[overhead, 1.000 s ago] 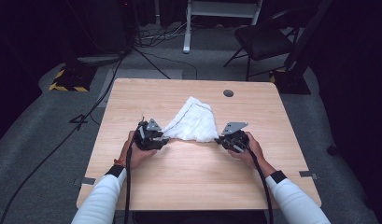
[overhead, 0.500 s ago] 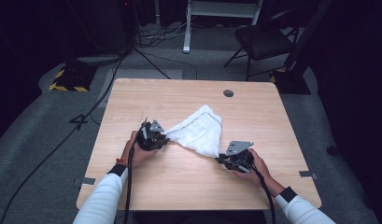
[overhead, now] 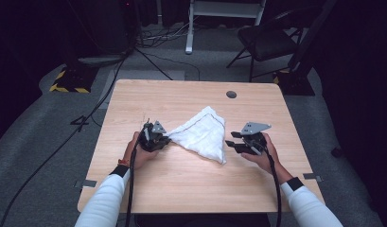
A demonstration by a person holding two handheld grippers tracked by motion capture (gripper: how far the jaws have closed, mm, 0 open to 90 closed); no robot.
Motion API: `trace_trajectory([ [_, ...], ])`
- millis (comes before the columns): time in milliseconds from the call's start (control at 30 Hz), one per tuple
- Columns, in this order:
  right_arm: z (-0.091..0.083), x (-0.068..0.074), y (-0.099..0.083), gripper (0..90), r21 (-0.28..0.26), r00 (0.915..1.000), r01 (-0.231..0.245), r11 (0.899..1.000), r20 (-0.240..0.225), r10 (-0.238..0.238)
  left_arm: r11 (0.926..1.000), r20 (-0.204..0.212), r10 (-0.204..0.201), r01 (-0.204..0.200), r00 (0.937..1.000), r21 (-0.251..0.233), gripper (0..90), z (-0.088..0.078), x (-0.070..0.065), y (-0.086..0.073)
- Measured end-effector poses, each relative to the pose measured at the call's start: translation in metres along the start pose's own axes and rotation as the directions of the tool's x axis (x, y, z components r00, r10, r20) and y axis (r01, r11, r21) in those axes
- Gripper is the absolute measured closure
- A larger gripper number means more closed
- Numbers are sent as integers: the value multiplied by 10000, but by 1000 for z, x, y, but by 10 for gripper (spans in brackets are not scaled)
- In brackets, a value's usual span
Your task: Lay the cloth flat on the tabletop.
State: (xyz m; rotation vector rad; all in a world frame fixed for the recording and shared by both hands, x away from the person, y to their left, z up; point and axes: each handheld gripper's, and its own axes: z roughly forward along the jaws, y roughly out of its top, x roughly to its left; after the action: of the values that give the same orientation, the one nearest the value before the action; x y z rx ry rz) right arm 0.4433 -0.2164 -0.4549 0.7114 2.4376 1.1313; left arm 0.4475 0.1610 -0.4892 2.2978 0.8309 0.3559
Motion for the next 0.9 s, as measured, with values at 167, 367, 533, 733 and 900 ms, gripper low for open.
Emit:
trace_trajectory([
  [167,28,-5,3,606,447,9976,408,9982,-574,-382,10000,38,27,-26,10000,-62,829,1,2,-1],
  [367,42,8,4,746,758,9826,1209,9898,-1508,-1084,9997,82,-202,203,9998,-107,836,5,9,3],
  [533,45,17,1,864,919,9654,1788,9796,-2082,-1567,9996,50,-233,234,9997,-182,837,10,10,7],
  [733,42,25,-2,900,903,9544,1894,9777,-2511,-1617,9990,166,-397,401,9991,-196,837,11,13,8],
  [900,36,41,-5,900,909,9386,2029,9750,-3016,-1673,9990,274,-383,389,9989,-230,837,13,14,11],
])
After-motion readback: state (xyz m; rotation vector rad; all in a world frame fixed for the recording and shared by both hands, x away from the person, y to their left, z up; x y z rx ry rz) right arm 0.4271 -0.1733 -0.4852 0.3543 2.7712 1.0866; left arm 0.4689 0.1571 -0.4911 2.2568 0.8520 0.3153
